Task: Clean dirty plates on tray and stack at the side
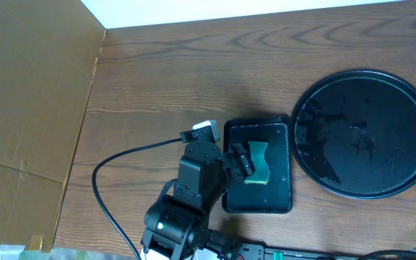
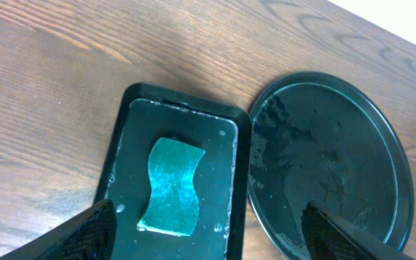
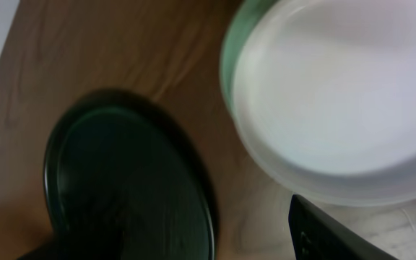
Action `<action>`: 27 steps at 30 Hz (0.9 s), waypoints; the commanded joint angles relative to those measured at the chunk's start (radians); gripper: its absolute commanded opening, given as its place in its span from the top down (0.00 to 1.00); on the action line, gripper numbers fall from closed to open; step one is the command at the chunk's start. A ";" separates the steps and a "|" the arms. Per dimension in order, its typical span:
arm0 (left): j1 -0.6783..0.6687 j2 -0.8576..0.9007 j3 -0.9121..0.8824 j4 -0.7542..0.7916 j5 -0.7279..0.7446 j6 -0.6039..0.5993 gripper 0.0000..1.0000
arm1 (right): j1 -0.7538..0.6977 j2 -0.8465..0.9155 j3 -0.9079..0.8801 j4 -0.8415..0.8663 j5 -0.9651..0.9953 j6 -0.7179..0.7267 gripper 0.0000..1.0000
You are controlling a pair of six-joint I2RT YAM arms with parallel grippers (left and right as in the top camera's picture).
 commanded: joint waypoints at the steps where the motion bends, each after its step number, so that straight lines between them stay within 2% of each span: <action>1: 0.005 0.000 0.020 0.000 -0.002 0.003 0.18 | 0.041 -0.039 0.007 -0.061 0.246 0.006 0.32; 4: 0.005 0.000 0.020 0.000 -0.002 0.003 0.17 | 0.044 -0.038 -0.006 -0.115 0.486 0.142 0.32; 6: 0.005 0.000 0.020 0.000 -0.002 0.003 0.18 | 0.044 -0.031 -0.024 -0.101 0.547 0.142 0.34; 9: 0.005 0.000 0.020 0.000 -0.002 0.003 0.18 | 0.037 -0.009 -0.056 -0.067 0.607 0.142 0.43; 10: 0.005 0.000 0.020 0.000 -0.002 0.003 0.18 | 0.030 0.000 -0.066 -0.055 0.606 0.142 0.51; 12: 0.005 0.000 0.020 0.000 -0.002 0.003 0.18 | 0.010 0.019 -0.076 -0.043 0.605 0.142 0.99; 21: 0.005 0.000 0.020 0.000 -0.002 0.003 0.17 | -0.105 0.121 -0.077 -0.018 0.598 0.165 0.99; 27: 0.005 0.000 0.020 0.000 -0.002 0.003 0.18 | -0.129 0.241 -0.077 -0.006 0.590 0.165 0.99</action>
